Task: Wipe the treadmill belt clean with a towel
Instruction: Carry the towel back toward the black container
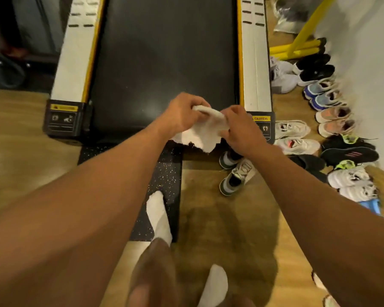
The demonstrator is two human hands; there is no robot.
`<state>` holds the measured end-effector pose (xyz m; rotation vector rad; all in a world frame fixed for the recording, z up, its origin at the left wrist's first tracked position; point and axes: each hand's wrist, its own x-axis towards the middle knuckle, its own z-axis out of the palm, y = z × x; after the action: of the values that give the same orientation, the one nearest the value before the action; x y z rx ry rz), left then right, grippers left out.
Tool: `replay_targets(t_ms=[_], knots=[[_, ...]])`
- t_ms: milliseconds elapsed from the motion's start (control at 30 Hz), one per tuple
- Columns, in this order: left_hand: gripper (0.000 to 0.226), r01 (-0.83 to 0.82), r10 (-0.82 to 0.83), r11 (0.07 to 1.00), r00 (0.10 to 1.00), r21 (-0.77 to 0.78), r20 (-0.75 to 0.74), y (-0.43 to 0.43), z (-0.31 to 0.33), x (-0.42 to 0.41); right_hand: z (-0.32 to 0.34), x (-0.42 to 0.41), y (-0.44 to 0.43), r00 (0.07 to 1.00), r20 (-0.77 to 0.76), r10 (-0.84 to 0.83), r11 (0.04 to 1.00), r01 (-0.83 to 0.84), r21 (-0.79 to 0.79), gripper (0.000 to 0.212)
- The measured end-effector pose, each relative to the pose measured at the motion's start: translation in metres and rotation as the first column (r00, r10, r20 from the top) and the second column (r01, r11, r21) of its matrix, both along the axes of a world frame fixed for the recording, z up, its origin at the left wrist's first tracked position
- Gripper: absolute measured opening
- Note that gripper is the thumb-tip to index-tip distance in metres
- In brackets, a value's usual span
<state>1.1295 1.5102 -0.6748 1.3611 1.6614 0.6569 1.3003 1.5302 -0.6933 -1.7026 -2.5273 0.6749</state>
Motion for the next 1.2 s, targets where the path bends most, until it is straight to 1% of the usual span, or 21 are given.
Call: replay_targets(t_ms=[67, 133, 200, 233, 267, 333, 367, 467, 533, 600, 667, 733, 833, 933, 1033, 1133, 1200], knots=[[0.016, -0.102, 0.1, 0.994, 0.993, 0.034, 0.055, -0.018, 0.058, -0.006, 0.058, -0.001, -0.011, 0.995, -0.1, 0.0, 0.999, -0.004, -0.041, 0.025], [0.015, -0.192, 0.186, 0.977, 0.98, 0.089, 0.077, -0.039, 0.12, -0.015, 0.121, -0.006, -0.026, 0.959, -0.278, -0.061, 0.99, 0.023, -0.139, 0.025], [0.012, -0.295, 0.282, 0.942, 0.954, 0.157, 0.105, -0.059, 0.182, -0.027, 0.181, -0.012, -0.04, 0.85, -0.486, -0.202, 0.96, 0.073, -0.27, 0.018], [0.011, -0.353, 0.335, 0.919, 0.934, 0.178, 0.126, -0.072, 0.212, -0.032, 0.209, -0.014, -0.049, 0.782, -0.558, -0.277, 0.933, 0.08, -0.351, 0.012], [0.012, -0.41, 0.387, 0.891, 0.91, 0.192, 0.146, -0.092, 0.249, -0.042, 0.242, -0.022, -0.064, 0.718, -0.615, -0.325, 0.907, 0.051, -0.419, 0.01], [0.015, -0.468, 0.437, 0.862, 0.881, 0.195, 0.184, -0.113, 0.296, -0.051, 0.282, -0.034, -0.077, 0.628, -0.666, -0.402, 0.86, 0.01, -0.51, 0.013], [0.016, -0.5, 0.465, 0.84, 0.864, 0.211, 0.195, -0.129, 0.322, -0.058, 0.305, -0.043, -0.087, 0.605, -0.688, -0.401, 0.853, -0.027, -0.521, 0.015], [0.02, -0.575, 0.527, 0.773, 0.817, 0.266, 0.234, -0.186, 0.398, -0.077, 0.373, -0.075, -0.125, 0.525, -0.748, -0.406, 0.84, -0.109, -0.532, 0.021], [0.018, -0.613, 0.557, 0.732, 0.789, 0.296, 0.258, -0.221, 0.437, -0.09, 0.415, -0.097, -0.148, 0.473, -0.794, -0.382, 0.855, -0.144, -0.498, 0.017], [0.019, -0.652, 0.594, 0.685, 0.758, 0.325, 0.269, -0.253, 0.466, -0.104, 0.448, -0.117, -0.17, 0.456, -0.833, -0.314, 0.886, -0.173, -0.429, 0.016], [0.022, -0.682, 0.628, 0.633, 0.729, 0.366, 0.273, -0.284, 0.493, -0.123, 0.478, -0.139, -0.192, 0.468, -0.852, -0.233, 0.922, -0.171, -0.346, 0.013], [0.026, -0.693, 0.647, 0.598, 0.714, 0.403, 0.268, -0.313, 0.517, -0.145, 0.502, -0.163, -0.212, 0.459, -0.868, -0.188, 0.929, -0.204, -0.309, 0.006], [0.027, -0.698, 0.665, 0.551, 0.698, 0.457, 0.265, -0.359, 0.551, -0.183, 0.532, -0.207, -0.245, 0.435, -0.888, -0.147, 0.918, -0.275, -0.286, 0.005], [0.018, -0.702, 0.705, 0.497, 0.669, 0.51, 0.234, -0.405, 0.573, -0.223, 0.552, -0.256, -0.284, 0.397, -0.903, -0.164, 0.877, -0.36, -0.317, 0.009], [0.008, -0.692, 0.754, 0.45, 0.633, 0.565, 0.176, -0.44, 0.586, -0.268, 0.566, -0.306, -0.316, 0.364, -0.915, -0.174, 0.839, -0.431, -0.331, 0.009], [0.007, -0.703, 0.794, 0.413, 0.589, 0.58, 0.149, -0.47, 0.59, -0.316, 0.572, -0.355, -0.339, 0.381, -0.915, -0.13, 0.847, -0.437, -0.302, 0.005], [0.01, -0.708, 0.804, 0.406, 0.578, 0.578, 0.143, -0.486, 0.586, -0.348, 0.575, -0.389, -0.346, 0.397, -0.915, -0.074, 0.855, -0.447, -0.263, 0.008]])
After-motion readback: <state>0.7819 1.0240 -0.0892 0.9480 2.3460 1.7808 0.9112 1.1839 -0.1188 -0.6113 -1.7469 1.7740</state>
